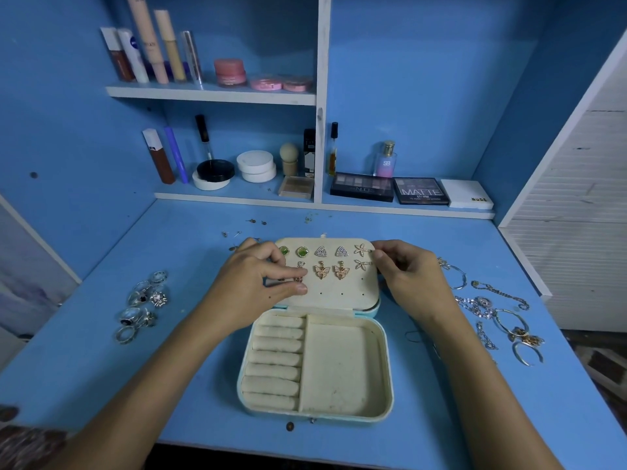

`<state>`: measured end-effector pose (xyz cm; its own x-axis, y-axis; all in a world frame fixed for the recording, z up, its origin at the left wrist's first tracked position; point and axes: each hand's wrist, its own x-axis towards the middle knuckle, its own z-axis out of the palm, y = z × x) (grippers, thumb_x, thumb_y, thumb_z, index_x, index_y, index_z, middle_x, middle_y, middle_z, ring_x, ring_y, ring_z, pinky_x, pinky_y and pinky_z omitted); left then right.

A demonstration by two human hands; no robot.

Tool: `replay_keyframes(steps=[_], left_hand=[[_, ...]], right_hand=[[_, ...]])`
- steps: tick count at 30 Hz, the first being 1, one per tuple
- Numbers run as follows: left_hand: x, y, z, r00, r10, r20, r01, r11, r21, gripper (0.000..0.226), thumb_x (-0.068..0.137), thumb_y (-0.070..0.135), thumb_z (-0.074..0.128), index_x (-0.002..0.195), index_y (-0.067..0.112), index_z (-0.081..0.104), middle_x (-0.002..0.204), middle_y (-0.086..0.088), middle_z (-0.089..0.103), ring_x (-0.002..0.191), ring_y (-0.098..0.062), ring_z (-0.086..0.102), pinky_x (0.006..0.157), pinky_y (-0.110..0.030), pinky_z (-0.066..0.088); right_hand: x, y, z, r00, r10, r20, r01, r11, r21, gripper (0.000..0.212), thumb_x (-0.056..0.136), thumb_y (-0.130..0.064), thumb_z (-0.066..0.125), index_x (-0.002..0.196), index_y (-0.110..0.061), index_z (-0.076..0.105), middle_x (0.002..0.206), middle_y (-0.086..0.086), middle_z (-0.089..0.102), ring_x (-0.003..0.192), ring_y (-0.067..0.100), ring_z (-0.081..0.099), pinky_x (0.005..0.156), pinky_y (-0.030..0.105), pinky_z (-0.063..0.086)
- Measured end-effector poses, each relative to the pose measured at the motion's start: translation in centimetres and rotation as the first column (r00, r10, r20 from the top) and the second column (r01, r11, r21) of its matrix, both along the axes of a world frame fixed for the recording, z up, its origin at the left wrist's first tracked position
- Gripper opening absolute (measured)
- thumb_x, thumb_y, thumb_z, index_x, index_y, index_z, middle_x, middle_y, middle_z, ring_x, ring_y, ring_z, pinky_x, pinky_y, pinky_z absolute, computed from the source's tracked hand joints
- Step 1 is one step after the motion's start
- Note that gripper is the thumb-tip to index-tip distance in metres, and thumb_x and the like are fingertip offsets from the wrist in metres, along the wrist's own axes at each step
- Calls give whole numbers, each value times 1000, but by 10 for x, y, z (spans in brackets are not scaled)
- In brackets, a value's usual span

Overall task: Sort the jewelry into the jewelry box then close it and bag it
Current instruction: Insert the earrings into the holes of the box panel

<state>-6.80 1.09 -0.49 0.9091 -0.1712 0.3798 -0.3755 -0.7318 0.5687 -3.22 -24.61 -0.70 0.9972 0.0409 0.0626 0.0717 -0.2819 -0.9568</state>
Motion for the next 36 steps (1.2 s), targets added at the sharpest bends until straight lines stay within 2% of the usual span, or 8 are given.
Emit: replay_keyframes(steps=[6, 10, 14, 17, 22, 30, 33, 36], left_hand=[[0, -1, -2, 998, -10, 57, 12, 999, -30, 38, 73, 50, 70, 108, 35, 73, 82, 16, 55, 86, -1, 43, 79, -8, 35], [1, 2, 2, 995, 56, 87, -50, 996, -70, 37, 77, 52, 77, 111, 41, 70, 92, 17, 54, 97, -2, 46, 89, -10, 33], [2, 4, 7, 986, 119, -118, -123, 992, -31, 77, 70, 67, 58, 141, 39, 48, 129, 22, 42, 128, -5, 30, 108, -26, 26], [4, 2, 7, 957, 108, -269, -124, 991, -43, 98, 63, 74, 49, 151, 34, 32, 138, 26, 35, 134, -1, 21, 115, -35, 23], [6, -1, -1, 937, 121, -327, -157, 984, -85, 95, 64, 71, 53, 150, 36, 32, 135, 27, 37, 136, -5, 23, 117, -45, 25], [5, -9, -1, 912, 146, -384, -218, 964, -151, 77, 69, 54, 59, 141, 38, 38, 120, 23, 45, 128, -8, 28, 113, -40, 27], [4, -12, 4, 890, 160, -427, -249, 955, -163, 77, 66, 52, 58, 139, 38, 39, 107, 30, 36, 126, -12, 31, 111, -38, 29], [3, -13, 4, 894, 155, -421, -236, 960, -149, 78, 66, 52, 56, 140, 34, 38, 104, 30, 34, 119, -9, 28, 111, -38, 27]], right_hand=[[0, 0, 0, 1000, -1, 0, 1, 1000, 1, 14, 99, -23, 60, 102, -25, 73, 92, -3, 75, 88, 23, 70, 86, 47, 58], [0, 0, 1, 1000, 4, 4, -4, 1000, -1, 14, 99, -23, 60, 100, -28, 73, 92, -3, 75, 89, 24, 70, 86, 48, 57], [-1, 1, 1, 1000, 5, 0, -5, 1000, 10, 16, 99, -22, 61, 93, -32, 72, 91, -2, 75, 90, 26, 70, 87, 49, 57], [0, 1, 1, 1000, 1, -3, -1, 1000, 9, 15, 99, -23, 61, 94, -32, 73, 91, -1, 76, 90, 27, 70, 87, 50, 57], [-1, 1, 0, 1000, -2, -2, 2, 1000, 0, 14, 99, -24, 61, 96, -31, 73, 90, -3, 76, 90, 26, 70, 87, 51, 57], [0, 1, 1, 1000, -23, -14, 23, 1000, -3, 16, 98, -24, 62, 90, -32, 74, 88, -2, 76, 90, 30, 69, 86, 53, 56], [1, 2, 4, 999, -42, -31, 42, 999, 5, 18, 97, -21, 63, 86, -30, 75, 87, 5, 76, 91, 36, 67, 83, 56, 56], [4, 3, 6, 998, -52, -46, 52, 999, -9, 16, 96, -18, 63, 87, -21, 76, 86, 8, 75, 82, 34, 68, 82, 56, 57]])
